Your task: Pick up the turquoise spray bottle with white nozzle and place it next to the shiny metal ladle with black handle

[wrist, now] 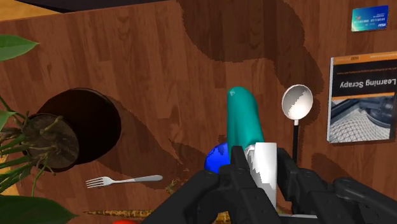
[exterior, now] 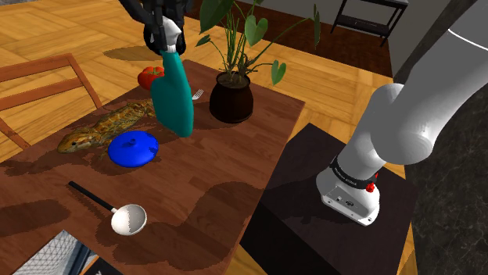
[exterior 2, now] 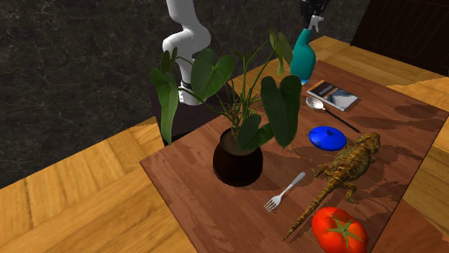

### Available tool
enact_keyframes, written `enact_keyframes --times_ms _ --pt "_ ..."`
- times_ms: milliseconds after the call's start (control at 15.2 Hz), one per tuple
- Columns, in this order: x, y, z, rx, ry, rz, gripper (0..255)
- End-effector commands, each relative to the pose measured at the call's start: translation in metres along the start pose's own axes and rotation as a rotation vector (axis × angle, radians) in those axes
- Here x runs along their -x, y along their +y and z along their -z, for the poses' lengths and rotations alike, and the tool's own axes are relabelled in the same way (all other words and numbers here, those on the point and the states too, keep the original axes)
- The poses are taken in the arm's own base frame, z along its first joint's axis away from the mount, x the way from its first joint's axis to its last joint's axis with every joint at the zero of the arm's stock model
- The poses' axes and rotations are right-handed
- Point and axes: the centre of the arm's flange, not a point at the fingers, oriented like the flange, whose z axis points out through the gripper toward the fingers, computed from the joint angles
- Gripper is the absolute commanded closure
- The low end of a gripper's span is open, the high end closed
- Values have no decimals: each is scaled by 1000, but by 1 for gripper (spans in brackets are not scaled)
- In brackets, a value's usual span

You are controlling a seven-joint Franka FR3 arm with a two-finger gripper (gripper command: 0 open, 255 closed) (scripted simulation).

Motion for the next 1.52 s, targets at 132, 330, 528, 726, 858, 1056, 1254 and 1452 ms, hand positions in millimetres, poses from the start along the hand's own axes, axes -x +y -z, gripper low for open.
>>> enact_keyframes --times_ms 132,330,528,726,858,1056,1254,1452 --pt "0 0 -21 0 1 0 255" --pt "0 0 -37 0 1 0 255" --pt "0 0 -53 0 1 0 255" --pt "0 0 -69 0 1 0 255" --pt "0 0 -80 0 1 0 255" --pt "0 0 -95 0 1 0 255" --pt "-1 0 -111 0 1 0 255" --pt "-1 0 -127 0 1 0 255"
